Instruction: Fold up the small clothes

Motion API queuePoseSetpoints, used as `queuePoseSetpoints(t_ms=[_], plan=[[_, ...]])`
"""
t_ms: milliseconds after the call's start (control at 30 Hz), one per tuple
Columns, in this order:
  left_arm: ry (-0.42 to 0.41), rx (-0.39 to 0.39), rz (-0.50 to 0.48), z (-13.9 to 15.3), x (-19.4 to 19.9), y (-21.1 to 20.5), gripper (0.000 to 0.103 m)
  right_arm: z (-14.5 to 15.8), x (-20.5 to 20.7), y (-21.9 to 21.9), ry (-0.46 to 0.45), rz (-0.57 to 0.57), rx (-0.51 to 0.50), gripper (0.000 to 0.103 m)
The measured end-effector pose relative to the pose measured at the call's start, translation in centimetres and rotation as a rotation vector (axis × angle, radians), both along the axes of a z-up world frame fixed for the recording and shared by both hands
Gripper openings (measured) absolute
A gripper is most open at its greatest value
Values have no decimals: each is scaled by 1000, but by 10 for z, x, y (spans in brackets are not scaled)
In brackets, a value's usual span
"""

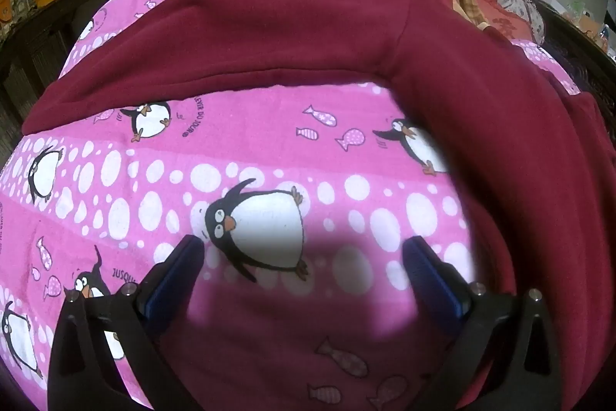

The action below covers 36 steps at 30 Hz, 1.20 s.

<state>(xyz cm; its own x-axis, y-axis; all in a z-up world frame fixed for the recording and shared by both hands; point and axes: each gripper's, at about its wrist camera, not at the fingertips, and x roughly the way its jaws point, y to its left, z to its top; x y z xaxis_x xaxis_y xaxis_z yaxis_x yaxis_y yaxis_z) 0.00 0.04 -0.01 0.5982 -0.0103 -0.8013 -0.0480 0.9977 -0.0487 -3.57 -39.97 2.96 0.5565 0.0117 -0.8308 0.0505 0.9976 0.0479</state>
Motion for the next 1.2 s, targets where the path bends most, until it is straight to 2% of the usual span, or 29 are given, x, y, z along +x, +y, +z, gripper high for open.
queuePoseSetpoints(t_ms=[467, 667, 800, 900, 967, 1200], plan=[[12, 10, -4, 0, -3, -2, 103, 0, 0, 0, 2, 1, -4, 103], [52, -3, -6, 12, -20, -3, 103, 1, -1, 2, 4, 3, 5, 103], [58, -23, -12, 20, -45, 0, 103, 6, 1, 1, 11, -3, -21, 103], [42, -35, -19, 32, -61, -3, 103, 17, -8, 6, 16, -22, -81, 103], [26, -38, -24, 42, -70, -3, 103, 30, -18, 5, -12, -33, -124, 103], [-10, -51, -48, 77, -76, -20, 103, 97, -68, -1, -96, 7, -222, 103]])
